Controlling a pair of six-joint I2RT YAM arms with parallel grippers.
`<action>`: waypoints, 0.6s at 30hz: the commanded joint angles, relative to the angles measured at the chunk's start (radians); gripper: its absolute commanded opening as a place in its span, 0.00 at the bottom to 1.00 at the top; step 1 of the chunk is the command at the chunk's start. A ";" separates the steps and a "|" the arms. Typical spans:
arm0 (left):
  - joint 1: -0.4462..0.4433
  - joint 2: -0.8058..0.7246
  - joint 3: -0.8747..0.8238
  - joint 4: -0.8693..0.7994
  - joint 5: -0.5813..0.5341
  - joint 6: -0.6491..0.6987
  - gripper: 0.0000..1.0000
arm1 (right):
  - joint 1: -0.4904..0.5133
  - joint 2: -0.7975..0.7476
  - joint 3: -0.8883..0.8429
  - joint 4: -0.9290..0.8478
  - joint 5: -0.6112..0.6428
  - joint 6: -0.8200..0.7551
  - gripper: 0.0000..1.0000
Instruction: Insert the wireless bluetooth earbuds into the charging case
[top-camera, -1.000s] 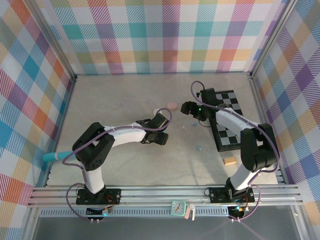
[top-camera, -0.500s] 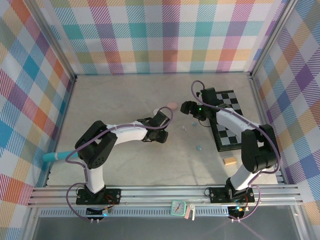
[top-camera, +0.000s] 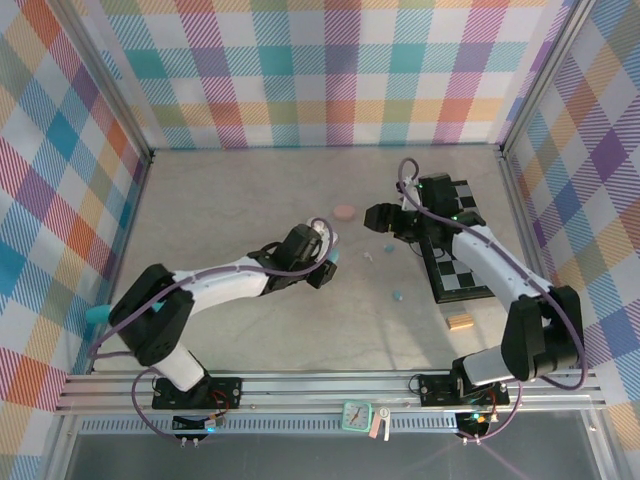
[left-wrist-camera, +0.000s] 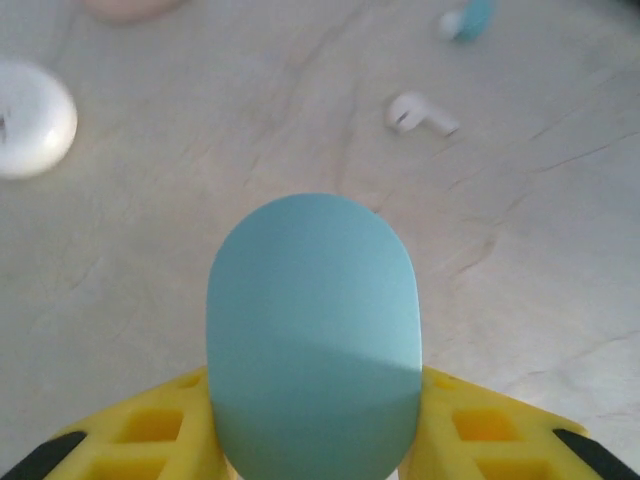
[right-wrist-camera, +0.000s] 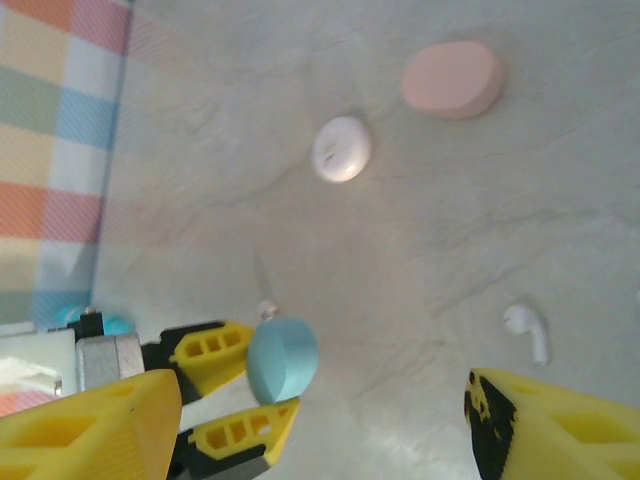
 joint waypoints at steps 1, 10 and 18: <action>0.008 -0.082 -0.079 0.191 0.143 0.158 0.36 | -0.009 -0.049 -0.009 -0.078 -0.222 -0.052 0.75; 0.009 -0.156 -0.144 0.368 0.337 0.257 0.37 | -0.009 -0.081 -0.063 -0.080 -0.466 -0.074 0.71; 0.007 -0.184 -0.131 0.397 0.384 0.262 0.37 | -0.005 -0.068 -0.125 -0.017 -0.506 -0.033 0.67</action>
